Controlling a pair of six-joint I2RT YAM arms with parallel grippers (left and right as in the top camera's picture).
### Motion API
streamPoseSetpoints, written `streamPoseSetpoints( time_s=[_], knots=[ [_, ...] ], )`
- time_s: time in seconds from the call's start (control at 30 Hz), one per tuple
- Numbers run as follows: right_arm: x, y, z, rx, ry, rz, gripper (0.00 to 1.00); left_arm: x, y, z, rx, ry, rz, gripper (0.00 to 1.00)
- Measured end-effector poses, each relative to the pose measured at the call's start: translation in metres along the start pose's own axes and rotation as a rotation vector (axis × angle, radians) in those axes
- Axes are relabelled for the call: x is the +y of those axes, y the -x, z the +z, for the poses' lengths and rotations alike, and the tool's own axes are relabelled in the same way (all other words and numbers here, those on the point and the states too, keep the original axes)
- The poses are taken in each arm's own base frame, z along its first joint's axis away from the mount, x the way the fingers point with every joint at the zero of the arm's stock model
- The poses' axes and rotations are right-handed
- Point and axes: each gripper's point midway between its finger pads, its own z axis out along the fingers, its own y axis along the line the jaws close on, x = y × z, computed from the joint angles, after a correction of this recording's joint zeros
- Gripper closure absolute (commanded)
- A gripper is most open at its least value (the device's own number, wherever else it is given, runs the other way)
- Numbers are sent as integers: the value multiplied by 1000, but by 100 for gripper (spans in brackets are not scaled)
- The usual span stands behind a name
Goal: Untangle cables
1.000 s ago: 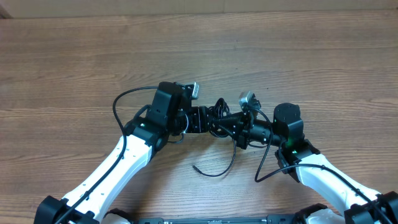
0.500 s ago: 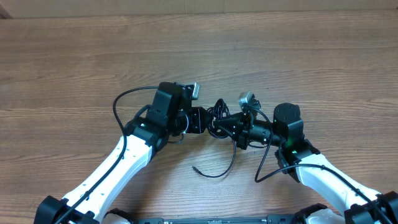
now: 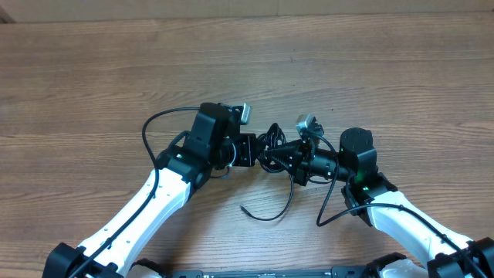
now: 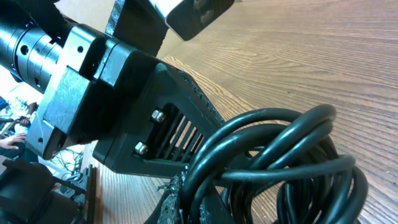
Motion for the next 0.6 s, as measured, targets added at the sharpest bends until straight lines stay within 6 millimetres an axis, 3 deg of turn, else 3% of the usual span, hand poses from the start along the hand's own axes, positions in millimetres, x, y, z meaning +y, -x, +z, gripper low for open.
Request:
streamPoseSetpoints(
  time_s=[0.33,0.6],
  knots=[
    [0,-1,0,2,1,2,96,0,0,0,1,0,1,96],
    [-8,-13,0,43,-43,50,96,1,-2,0,7,5,-3,96]
  ],
)
